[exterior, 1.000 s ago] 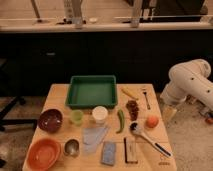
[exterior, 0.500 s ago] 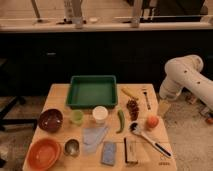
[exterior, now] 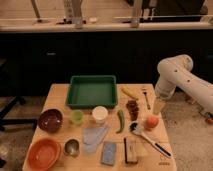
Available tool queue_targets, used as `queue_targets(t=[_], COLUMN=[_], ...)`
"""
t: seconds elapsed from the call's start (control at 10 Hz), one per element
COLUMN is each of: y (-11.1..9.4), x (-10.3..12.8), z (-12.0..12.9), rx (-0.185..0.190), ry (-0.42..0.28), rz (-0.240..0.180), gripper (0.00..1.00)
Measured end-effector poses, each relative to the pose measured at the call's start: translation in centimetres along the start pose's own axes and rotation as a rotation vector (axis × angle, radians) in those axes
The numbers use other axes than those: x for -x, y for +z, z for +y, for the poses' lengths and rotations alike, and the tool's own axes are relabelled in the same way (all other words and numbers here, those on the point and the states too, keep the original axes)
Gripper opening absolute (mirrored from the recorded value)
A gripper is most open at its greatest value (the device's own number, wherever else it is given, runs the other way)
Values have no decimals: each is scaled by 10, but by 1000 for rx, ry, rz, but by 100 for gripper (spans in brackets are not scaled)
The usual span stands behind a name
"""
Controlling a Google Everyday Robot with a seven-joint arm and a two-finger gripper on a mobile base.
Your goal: Place fork in purple bowl
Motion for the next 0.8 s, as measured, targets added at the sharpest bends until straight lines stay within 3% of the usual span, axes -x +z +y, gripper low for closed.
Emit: queue_targets(t=[0.5,0.8], y=[24,25], x=[14,14], z=[-14,-15], rx=[33,40], ry=[-6,-7], rz=[8,1], gripper=[80,80])
